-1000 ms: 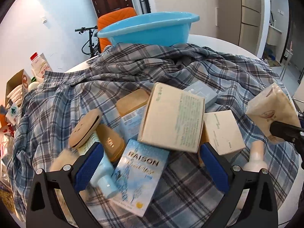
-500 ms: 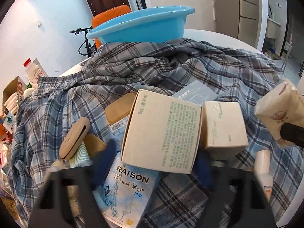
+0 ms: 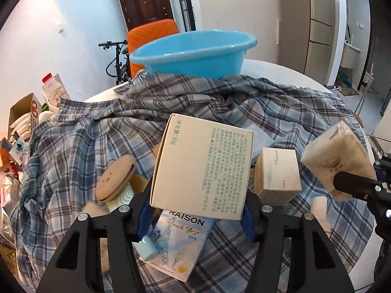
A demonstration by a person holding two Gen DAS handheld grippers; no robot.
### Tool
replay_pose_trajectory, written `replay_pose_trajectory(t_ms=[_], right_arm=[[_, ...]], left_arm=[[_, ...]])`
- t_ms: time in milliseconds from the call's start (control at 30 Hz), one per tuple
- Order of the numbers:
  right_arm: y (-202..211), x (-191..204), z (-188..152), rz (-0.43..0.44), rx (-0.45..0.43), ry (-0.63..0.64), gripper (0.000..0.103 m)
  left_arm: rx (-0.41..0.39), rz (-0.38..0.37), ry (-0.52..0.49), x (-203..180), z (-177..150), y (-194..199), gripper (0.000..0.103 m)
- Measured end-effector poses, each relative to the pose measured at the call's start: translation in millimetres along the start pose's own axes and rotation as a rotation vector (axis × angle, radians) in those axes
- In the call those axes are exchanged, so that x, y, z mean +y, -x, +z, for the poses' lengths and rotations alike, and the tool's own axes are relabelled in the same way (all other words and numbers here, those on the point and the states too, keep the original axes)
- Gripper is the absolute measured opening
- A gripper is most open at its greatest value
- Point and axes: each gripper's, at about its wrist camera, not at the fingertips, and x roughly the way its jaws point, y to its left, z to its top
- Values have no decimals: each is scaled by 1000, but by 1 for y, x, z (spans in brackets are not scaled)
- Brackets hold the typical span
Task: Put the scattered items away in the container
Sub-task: 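Carry the soap bar and cream box over the blue basin with both tools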
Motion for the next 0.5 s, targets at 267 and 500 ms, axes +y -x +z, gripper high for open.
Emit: replay_pose_trajectory(t_ms=[267,500], right_arm=[[5,7,29,-10,-53,6,14],[4,4,58,-20,-87,17,14]], left_arm=[[-30,-27,33,6,17,12,61],[-50,-21,48,17,39,21,61]])
